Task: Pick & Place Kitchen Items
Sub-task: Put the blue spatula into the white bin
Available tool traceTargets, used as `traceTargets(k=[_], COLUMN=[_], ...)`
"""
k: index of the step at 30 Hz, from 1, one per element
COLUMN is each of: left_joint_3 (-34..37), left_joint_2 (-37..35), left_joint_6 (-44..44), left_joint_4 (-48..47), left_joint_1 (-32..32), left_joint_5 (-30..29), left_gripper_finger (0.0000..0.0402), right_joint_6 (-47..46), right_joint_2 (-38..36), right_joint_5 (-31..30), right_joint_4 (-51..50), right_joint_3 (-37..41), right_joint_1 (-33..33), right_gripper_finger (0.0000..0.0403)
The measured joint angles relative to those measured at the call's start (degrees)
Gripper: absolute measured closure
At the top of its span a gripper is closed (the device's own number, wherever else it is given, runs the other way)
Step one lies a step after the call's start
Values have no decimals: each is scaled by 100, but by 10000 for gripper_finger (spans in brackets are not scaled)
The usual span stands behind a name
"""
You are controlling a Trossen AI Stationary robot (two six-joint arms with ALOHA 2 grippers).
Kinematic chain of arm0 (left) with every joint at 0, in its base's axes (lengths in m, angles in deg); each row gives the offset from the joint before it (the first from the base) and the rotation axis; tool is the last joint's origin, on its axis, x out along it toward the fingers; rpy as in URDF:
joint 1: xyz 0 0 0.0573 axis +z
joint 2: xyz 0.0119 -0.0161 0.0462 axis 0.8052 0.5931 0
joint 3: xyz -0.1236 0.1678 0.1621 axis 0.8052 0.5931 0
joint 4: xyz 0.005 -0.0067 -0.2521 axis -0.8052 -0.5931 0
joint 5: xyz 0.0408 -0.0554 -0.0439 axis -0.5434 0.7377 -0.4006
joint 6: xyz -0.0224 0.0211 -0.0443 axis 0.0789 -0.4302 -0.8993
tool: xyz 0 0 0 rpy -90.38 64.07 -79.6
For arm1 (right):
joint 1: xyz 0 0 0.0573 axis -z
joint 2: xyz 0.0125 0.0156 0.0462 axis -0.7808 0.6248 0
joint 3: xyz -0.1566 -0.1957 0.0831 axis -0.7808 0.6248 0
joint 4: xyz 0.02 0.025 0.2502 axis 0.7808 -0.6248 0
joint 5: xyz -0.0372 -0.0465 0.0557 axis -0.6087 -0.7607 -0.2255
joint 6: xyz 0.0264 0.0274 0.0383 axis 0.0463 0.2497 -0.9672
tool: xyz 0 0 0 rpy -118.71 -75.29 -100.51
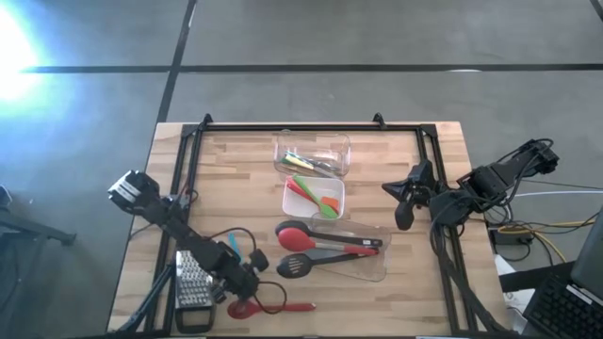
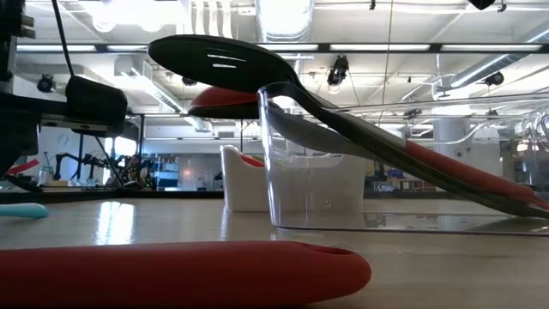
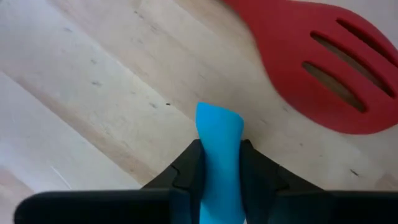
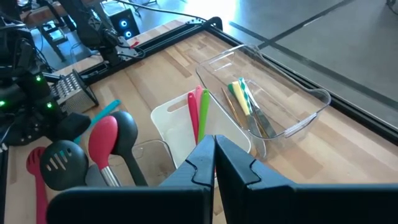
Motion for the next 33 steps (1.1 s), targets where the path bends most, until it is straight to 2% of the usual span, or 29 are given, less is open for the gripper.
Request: traceTargets(k=[5,11,15,20,26,33], left_joint_3=[-281,-690,-891,-966,-1188,-1226], left_joint_2=[-231,-643,-1031,-1485,-2151,-2903], left_joint_6=[-180,-240,-507,-941,-1321,-1405], left_joint_4=[-307,-1307,-1432,-1720,-2378,-2393], left_joint_1=[0,10,4,9,-4,-3], left_joint_5=[-89,-727,-1023,-1087,-2074,-3424], left_gripper_finger=[326,330,331,334,335,341], right_joint_6=[0,-2,-2,-2,-2,-50], right_joint_2=[0,0,0,0,0,7], right_joint_5=[0,0,0,0,0,0], right_joint_4=[2,2,2,2,2,4], right_joint_3=[0,0,-2,-2,-2,20], right_joint_1=[0,0,0,0,1,0], right_gripper_finger=[394,394,394,394,394,394])
